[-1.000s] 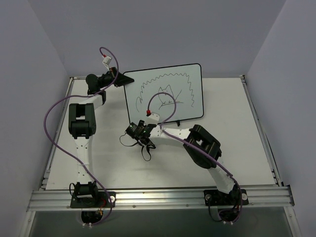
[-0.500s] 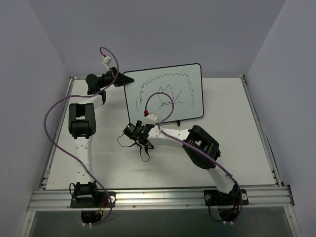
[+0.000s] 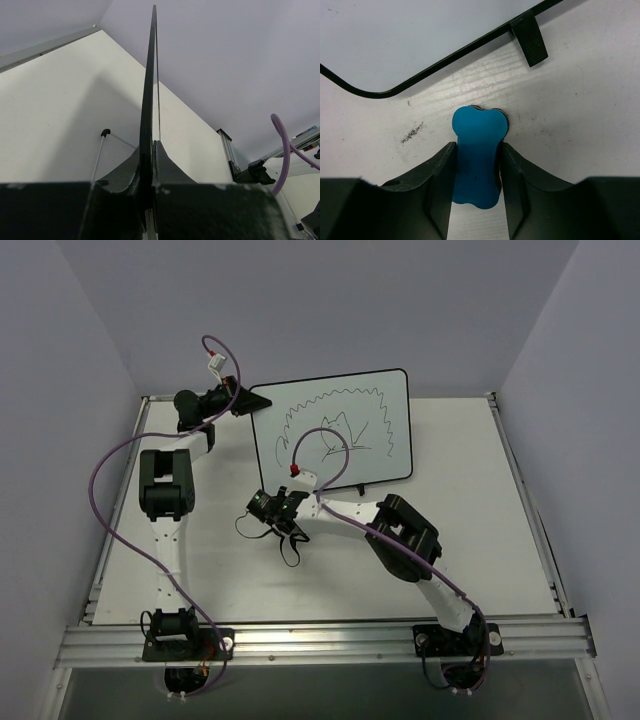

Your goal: Erase the whiteboard

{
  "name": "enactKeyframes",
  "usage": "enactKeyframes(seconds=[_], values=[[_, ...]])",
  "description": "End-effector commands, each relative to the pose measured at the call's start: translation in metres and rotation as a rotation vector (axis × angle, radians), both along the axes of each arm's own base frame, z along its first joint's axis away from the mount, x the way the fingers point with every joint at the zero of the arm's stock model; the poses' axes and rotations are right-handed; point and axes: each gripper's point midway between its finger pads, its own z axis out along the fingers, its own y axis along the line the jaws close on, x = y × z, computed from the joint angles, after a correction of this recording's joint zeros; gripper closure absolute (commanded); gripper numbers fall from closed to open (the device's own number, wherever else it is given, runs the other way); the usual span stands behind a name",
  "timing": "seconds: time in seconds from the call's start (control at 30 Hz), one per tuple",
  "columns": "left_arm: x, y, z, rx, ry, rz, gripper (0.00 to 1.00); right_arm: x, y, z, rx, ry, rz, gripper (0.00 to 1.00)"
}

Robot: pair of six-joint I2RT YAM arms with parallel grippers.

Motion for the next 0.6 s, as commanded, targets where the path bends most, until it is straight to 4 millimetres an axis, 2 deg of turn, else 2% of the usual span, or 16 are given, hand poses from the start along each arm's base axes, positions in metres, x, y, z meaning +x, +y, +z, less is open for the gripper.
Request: enactKeyframes(seconds=[0.0, 0.07, 0.1, 0.17, 0.3, 0.37, 0.4, 0.47, 0.5, 0.57], values=[[-0.009, -0.004, 0.024, 0.019, -0.305, -0.007, 0.98, 0.001, -0.006, 0.002, -0.040, -0.019, -0.029, 0.66], [-0.009, -0.004, 0.024, 0.019, -0.304, -0.008, 0.98, 0.001, -0.007, 0.001, -0.046, -0.016, -0.024, 0.69], [-0.009, -0.003, 0.025, 0.019, -0.307, -0.006, 0.98, 0.001, -0.007, 0.002, -0.046, -0.017, -0.020, 0.77], [-0.009, -0.003, 0.027, 0.017, -0.309, -0.005, 0.98, 0.000, -0.007, 0.005, -0.053, -0.025, -0.015, 0.85], [-0.010, -0.004, 0.025, 0.018, -0.307, -0.008, 0.98, 0.004, -0.011, 0.027, -0.045, -0.071, -0.010, 0.96], [-0.009, -0.003, 0.023, 0.018, -0.302, -0.005, 0.98, 0.004, -0.017, 0.032, -0.056, -0.090, -0.006, 0.98], [-0.009, -0.004, 0.022, 0.017, -0.299, -0.007, 0.98, 0.005, -0.017, 0.044, -0.047, -0.111, 0.003, 1.00], [-0.010, -0.005, 0.021, 0.019, -0.299, -0.009, 0.98, 0.005, -0.024, 0.048, -0.061, -0.129, 0.013, 1.00], [-0.009, -0.004, 0.022, 0.019, -0.302, -0.007, 0.98, 0.006, -0.026, 0.059, -0.054, -0.148, 0.021, 1.00], [-0.010, -0.005, 0.023, 0.020, -0.304, -0.010, 0.98, 0.004, -0.033, 0.063, -0.075, -0.162, 0.042, 1.00]])
